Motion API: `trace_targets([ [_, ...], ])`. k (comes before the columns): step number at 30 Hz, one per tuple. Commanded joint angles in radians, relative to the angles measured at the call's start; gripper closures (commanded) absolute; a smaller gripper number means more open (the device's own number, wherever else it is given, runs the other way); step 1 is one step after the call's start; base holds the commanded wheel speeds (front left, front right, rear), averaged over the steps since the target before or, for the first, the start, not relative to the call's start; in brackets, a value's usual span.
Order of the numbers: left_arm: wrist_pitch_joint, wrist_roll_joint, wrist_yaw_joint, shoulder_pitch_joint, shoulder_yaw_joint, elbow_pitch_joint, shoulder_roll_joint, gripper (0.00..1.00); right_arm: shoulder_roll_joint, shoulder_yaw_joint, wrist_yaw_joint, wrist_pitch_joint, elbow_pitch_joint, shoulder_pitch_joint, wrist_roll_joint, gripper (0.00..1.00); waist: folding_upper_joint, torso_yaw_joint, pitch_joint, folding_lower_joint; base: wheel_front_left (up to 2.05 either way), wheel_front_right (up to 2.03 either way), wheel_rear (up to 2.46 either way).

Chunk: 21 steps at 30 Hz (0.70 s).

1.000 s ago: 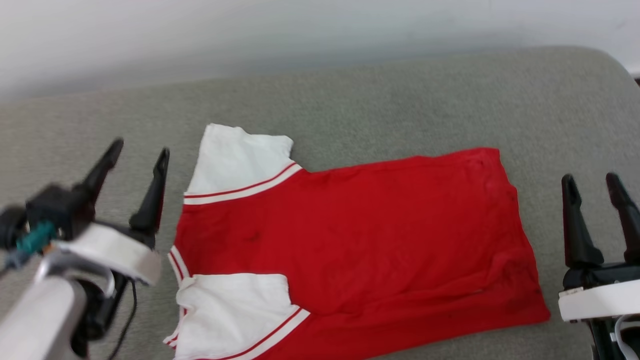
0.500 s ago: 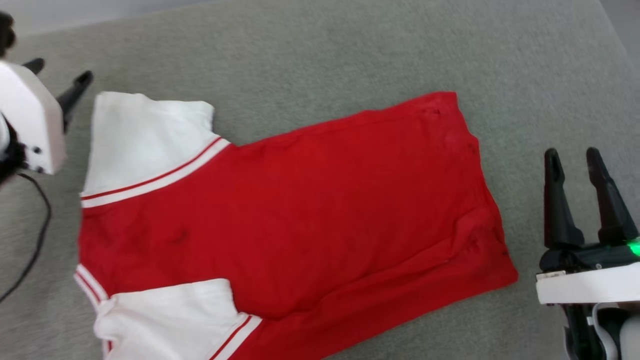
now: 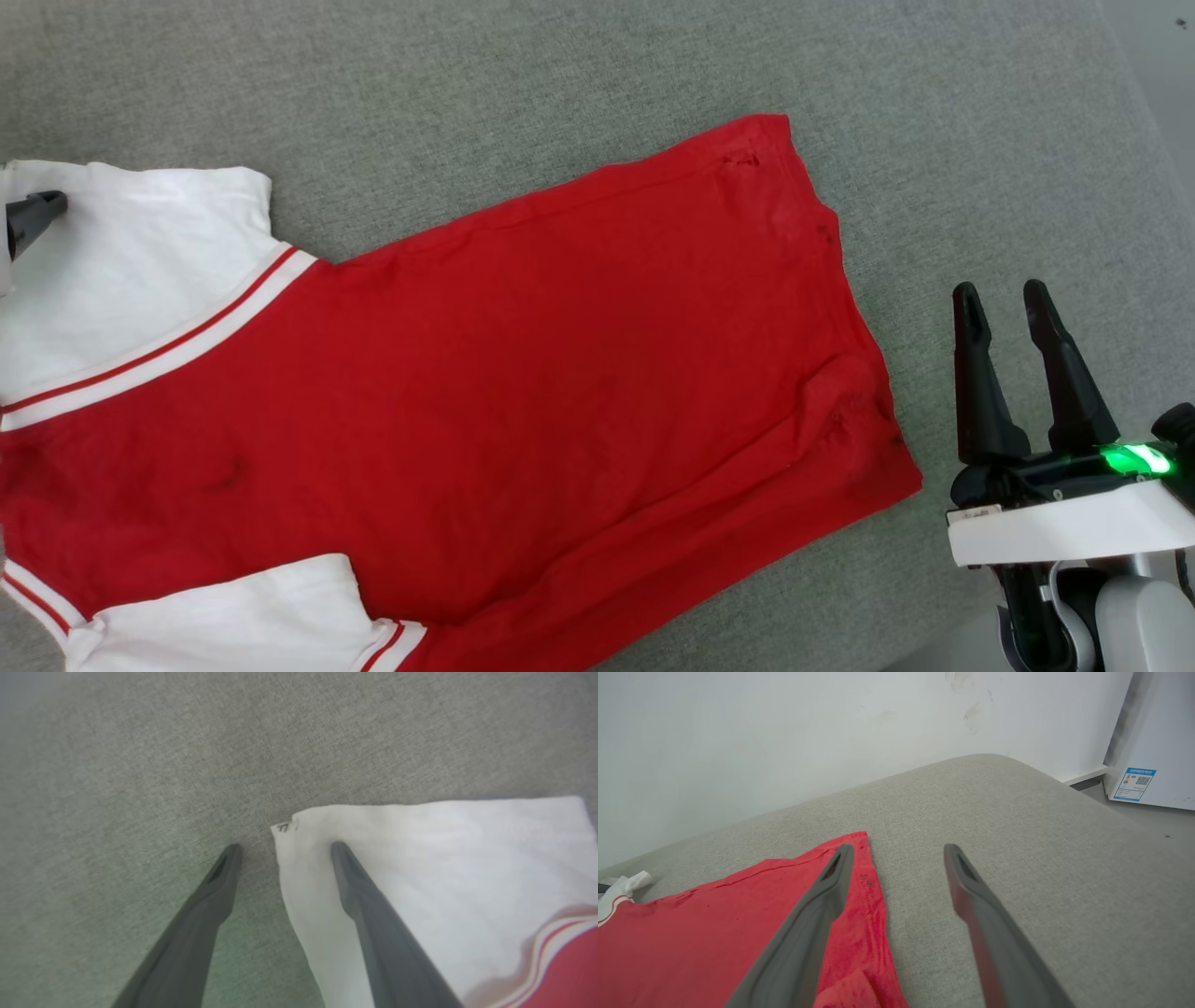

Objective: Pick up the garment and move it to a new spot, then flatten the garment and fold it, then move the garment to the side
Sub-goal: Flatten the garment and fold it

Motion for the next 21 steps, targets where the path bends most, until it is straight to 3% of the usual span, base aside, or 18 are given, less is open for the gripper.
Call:
trace_targets([
  [1,0.011,-0.007,0.005,0.019,-0.007,0.007,-0.001,0.00,0.006,0.002,0.000,-0.009,0.007,-0.015,0.010,0.00,0.0000,-0.006,0.011,-0.0001,0.00,0.00,0.00],
  [4,0.024,-0.020,0.009,0.050,-0.017,0.016,-0.007,0.00,0.006,0.004,0.000,-0.018,0.027,-0.022,0.011,0.00,0.0000,-0.006,0.018,-0.0001,0.00,0.00,0.00],
  [5,0.035,-0.029,0.005,0.063,-0.024,0.016,-0.010,1.00,0.006,0.003,0.000,-0.018,0.034,-0.024,0.009,0.00,0.0000,-0.004,0.018,-0.0001,0.00,0.00,0.00],
  [14,-0.093,-0.008,-0.036,0.049,-0.014,-0.022,-0.050,1.00,-0.039,-0.002,0.000,0.054,0.047,-0.058,-0.022,0.00,0.0000,0.045,-0.020,-0.0001,0.00,0.00,0.00],
  [21,-0.229,0.005,-0.086,0.063,-0.017,-0.113,-0.104,1.00,-0.209,0.021,0.000,0.264,0.001,-0.078,-0.046,0.00,0.0000,0.137,-0.078,-0.0001,0.00,0.00,0.00],
])
